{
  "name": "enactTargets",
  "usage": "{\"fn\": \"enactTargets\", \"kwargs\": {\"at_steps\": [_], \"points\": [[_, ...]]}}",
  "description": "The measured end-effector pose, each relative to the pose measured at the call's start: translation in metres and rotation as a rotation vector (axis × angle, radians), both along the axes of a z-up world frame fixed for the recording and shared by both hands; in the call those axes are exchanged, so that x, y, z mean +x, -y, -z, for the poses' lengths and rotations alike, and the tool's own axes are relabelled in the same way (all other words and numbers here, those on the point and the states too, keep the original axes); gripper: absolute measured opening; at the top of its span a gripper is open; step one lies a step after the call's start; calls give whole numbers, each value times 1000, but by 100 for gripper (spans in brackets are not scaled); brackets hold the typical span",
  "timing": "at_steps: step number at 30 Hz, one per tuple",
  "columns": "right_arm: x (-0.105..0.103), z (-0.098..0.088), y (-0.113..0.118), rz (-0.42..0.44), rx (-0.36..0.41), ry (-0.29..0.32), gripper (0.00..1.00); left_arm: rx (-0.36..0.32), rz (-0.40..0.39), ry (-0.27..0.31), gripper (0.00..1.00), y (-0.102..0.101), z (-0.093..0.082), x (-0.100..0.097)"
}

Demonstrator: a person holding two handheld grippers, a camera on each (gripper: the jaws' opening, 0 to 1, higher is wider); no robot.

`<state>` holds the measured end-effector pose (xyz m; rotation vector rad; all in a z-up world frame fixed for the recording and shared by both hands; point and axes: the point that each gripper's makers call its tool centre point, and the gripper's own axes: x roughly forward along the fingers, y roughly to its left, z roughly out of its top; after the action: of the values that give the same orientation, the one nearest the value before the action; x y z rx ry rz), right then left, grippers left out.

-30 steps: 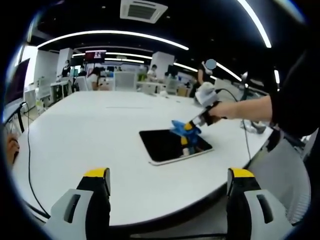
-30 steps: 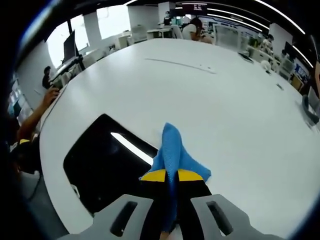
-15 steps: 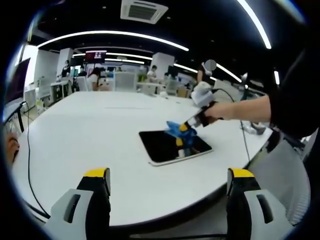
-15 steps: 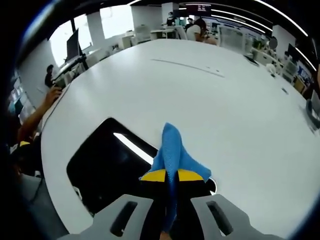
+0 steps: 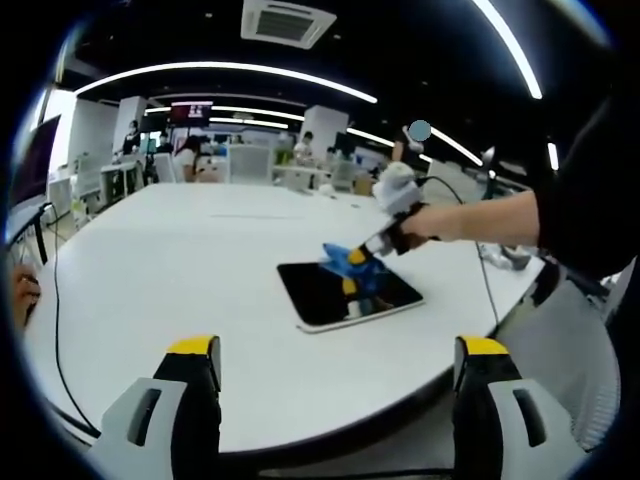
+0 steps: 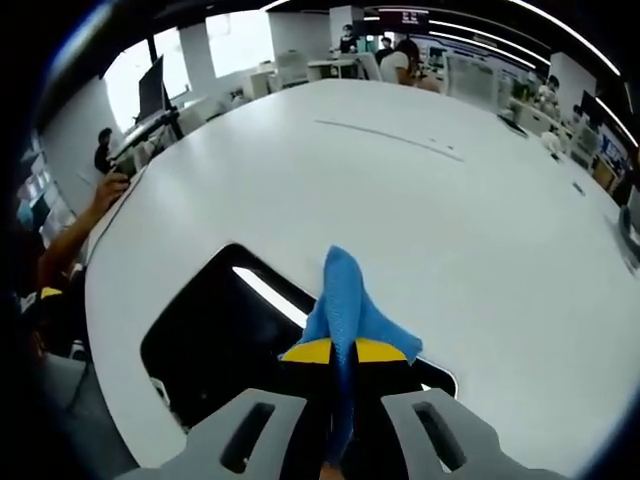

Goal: Wipe the mirror surface with the cleaning cloth until all visible marks leave the cleaned area.

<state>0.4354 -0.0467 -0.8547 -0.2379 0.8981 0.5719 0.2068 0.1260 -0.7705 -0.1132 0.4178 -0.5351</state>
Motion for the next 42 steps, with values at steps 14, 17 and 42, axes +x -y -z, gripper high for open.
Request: {"fn": "enactTargets", "kwargs": {"at_steps": [14,17,42], "points": [[4,1,-18,-22,-1,-1,1,-2,0,2,97,0,0,0],[5,2,-20,-23,-1,0,1,-5,0,3,97,0,-1,0],[-3,-1,-48,-50,14,-5,1,-11,3,4,97,0,-1,-1]]}}
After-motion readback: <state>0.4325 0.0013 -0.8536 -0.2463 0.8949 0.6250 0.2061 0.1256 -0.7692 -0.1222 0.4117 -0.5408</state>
